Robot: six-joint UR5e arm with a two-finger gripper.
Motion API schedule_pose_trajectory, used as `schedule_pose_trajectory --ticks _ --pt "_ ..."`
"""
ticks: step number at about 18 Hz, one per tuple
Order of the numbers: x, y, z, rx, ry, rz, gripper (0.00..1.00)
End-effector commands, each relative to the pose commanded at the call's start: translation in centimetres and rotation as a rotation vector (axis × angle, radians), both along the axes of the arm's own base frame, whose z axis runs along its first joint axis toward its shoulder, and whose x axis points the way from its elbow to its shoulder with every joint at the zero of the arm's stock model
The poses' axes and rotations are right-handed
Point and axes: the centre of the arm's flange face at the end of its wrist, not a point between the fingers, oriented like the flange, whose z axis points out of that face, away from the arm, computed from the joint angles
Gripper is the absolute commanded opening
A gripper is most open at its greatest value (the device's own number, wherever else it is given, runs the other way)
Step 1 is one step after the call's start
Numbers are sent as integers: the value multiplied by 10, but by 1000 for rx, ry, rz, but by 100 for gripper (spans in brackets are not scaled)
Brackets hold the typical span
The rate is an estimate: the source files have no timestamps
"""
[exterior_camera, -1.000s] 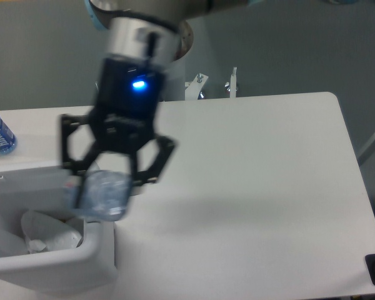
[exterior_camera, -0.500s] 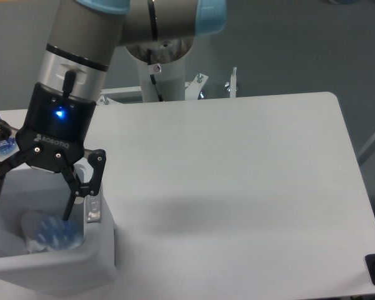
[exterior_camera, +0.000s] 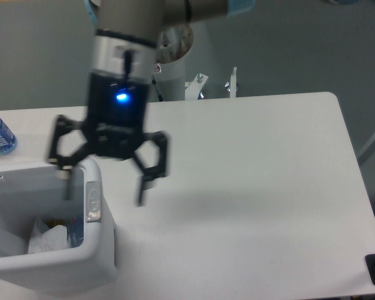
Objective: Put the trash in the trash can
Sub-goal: 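Open the gripper to drop the bottle into the bin, then raise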
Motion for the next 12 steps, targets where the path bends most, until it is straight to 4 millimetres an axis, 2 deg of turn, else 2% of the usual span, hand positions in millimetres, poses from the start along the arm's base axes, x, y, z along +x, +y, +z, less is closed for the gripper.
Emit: schedule_pose_trajectory --ticks 2,4,7,9,12 --pt "-22 -27 2 -108 100 18 100" --pt "-39 -51 -6 -234 178 34 100" --pt "-43 -73 -32 -480 255 -86 100" --pt "-51 -96 -45 -637 292 -168 100" --pt "-57 -110 -49 -695 311 -210 100"
